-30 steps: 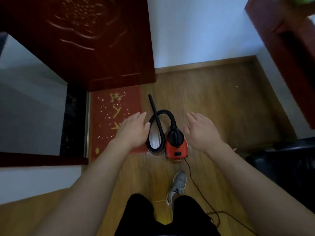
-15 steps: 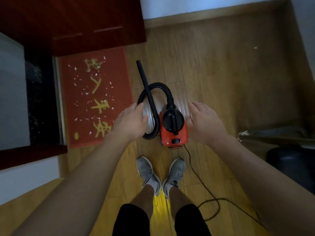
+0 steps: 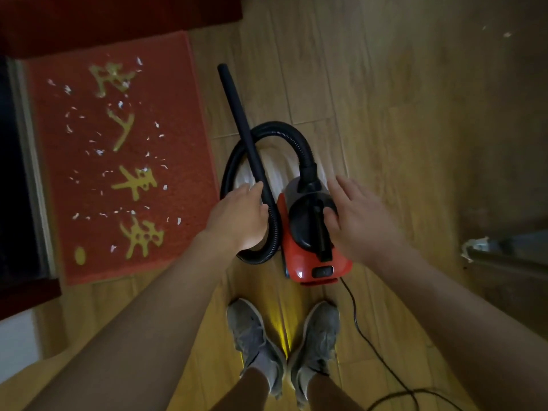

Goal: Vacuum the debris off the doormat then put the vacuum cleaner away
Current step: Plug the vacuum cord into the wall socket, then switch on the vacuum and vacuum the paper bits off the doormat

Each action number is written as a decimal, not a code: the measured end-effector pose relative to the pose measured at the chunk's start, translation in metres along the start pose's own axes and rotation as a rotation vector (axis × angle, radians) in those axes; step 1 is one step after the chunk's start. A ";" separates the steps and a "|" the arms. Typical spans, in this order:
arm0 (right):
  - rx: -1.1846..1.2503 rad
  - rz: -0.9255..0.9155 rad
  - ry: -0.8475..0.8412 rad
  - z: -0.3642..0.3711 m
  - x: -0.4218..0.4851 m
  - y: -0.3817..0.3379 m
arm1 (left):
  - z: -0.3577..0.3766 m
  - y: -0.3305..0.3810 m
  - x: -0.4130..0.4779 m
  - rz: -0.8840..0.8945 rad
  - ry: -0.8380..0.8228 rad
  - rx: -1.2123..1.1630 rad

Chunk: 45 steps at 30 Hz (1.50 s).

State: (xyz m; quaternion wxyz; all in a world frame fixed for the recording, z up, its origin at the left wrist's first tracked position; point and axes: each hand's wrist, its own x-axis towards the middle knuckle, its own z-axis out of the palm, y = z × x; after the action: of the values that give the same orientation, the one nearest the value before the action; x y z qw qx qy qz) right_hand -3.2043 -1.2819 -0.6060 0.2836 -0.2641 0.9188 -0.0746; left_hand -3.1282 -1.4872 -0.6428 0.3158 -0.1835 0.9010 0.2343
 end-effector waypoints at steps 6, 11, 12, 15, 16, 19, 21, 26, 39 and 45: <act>0.024 0.039 0.015 0.042 0.041 0.020 | 0.043 -0.021 0.075 -0.050 -0.032 -0.033; 0.047 0.030 0.029 0.072 0.059 0.033 | 0.078 -0.023 0.121 -0.118 -0.019 -0.099; 0.053 0.030 0.030 0.077 0.061 0.035 | 0.085 -0.024 0.127 -0.133 -0.013 -0.109; 0.082 0.033 0.049 0.089 0.066 0.043 | 0.101 -0.027 0.141 -0.168 0.028 -0.163; 0.091 0.036 0.057 0.092 0.067 0.045 | 0.105 -0.028 0.144 -0.180 0.041 -0.182; 0.106 0.042 0.076 0.099 0.069 0.051 | 0.118 -0.029 0.151 -0.201 0.101 -0.273; 0.105 0.048 0.080 0.103 0.070 0.054 | 0.126 -0.030 0.154 -0.200 0.171 -0.391; 0.181 0.057 0.110 0.108 0.062 0.057 | 0.125 -0.029 0.143 -0.240 0.230 -0.560; 0.229 0.185 0.074 0.127 -0.028 0.049 | 0.115 -0.003 0.031 -0.102 0.136 -0.631; 0.244 0.265 0.069 0.148 -0.068 0.048 | 0.127 0.003 -0.011 -0.063 0.077 -0.707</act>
State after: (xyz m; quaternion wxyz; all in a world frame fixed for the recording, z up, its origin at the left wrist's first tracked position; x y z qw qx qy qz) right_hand -3.0948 -1.2029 -0.7099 0.2893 -0.1014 0.9389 -0.1566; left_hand -3.0597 -1.4145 -0.7228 0.2054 -0.3178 0.7694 0.5147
